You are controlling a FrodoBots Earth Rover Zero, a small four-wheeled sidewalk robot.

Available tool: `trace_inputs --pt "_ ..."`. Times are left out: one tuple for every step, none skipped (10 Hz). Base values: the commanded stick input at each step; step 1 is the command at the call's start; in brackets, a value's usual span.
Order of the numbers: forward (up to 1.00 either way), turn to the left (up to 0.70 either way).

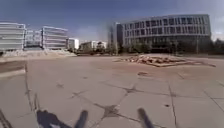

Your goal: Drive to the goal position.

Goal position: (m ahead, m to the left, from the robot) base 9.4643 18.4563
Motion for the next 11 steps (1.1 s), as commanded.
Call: trace_inputs --pt "0.70 0.00" --pt "0.70 0.00" --pt "0.70 0.00" --pt "0.70 0.00" --pt "0.70 0.00" --pt "0.70 0.00" --pt "0.70 0.00" --pt "0.70 0.00" --pt "0.70 0.00" --pt "0.70 0.00" --pt "0.70 0.00"
